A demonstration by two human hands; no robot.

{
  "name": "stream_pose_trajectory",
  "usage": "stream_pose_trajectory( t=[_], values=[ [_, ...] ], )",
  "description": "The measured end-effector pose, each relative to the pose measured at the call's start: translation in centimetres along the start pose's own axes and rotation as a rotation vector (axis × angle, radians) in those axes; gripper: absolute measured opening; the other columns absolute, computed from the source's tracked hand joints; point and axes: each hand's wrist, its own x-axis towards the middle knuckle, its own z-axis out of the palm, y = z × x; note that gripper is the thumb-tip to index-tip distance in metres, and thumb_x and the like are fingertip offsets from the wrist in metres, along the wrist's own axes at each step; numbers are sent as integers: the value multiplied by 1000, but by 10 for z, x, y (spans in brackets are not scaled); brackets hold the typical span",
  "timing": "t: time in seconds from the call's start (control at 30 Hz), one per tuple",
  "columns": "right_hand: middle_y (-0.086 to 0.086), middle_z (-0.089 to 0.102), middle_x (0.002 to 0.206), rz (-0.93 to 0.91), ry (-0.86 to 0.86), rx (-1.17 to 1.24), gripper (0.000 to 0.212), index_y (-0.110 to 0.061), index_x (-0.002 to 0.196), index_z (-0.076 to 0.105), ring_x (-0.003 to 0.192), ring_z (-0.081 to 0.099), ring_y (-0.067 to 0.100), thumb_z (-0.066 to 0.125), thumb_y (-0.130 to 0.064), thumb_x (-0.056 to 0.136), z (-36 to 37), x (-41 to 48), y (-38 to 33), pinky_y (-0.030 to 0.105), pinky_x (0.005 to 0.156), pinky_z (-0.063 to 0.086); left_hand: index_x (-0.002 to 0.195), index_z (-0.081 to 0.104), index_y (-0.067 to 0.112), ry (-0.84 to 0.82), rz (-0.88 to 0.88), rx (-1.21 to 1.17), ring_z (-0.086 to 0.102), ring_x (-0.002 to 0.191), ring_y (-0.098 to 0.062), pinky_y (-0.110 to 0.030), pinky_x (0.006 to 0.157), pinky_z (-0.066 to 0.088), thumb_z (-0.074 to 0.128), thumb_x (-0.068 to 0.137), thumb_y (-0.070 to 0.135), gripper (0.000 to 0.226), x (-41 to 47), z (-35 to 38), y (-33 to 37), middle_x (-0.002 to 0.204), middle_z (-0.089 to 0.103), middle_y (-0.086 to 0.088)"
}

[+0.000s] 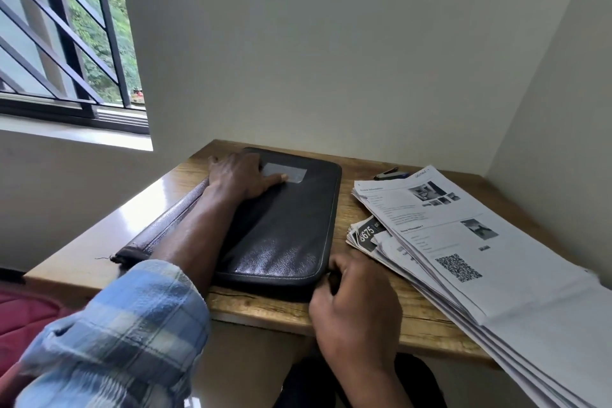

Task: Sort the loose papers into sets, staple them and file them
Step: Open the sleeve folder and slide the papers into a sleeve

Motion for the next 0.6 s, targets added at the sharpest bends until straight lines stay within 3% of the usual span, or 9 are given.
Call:
stream_pose_trajectory(
  t=[0.1,0.27,0.4,0.53,0.6],
  values=[
    [-14,60,84,-33,40,-10,9,-27,84,67,81,58,10,75,-25,80,4,-10,-1,30,73,54,101,63,30,-30,7,-9,60,120,-25,-56,110,32,45,81,90,66,-12,-13,-3,125,68,2],
    [-13,62,77,-83,140,-21,16,-28,73,66,76,58,15,82,-30,68,13,-29,-5,37,71,49,133,62,33,-114,9,-42,53,134,-30,-55,115,34,44,88,85,72,-37,-37,2,145,60,-2],
    [-13,63,75,-77,201,-20,18,-28,73,68,76,59,15,84,-33,67,17,-34,-2,39,75,47,127,65,31,-116,-20,-43,59,124,-28,-49,108,43,51,85,84,69,-60,-50,-5,136,65,-1],
    [-11,65,78,-129,253,-19,13,-26,77,70,79,59,16,80,-34,74,19,-36,2,40,80,44,108,65,43,-264,-17,-178,63,101,-18,-37,87,52,47,62,104,80,-105,-77,-43,114,68,7],
    [-10,66,78,-140,271,-35,11,-26,78,71,80,59,16,79,-34,76,22,-36,3,40,81,42,118,62,52,-311,9,-309,60,109,-15,-35,89,49,51,53,106,85,-131,-85,-67,127,64,13]
  ],
)
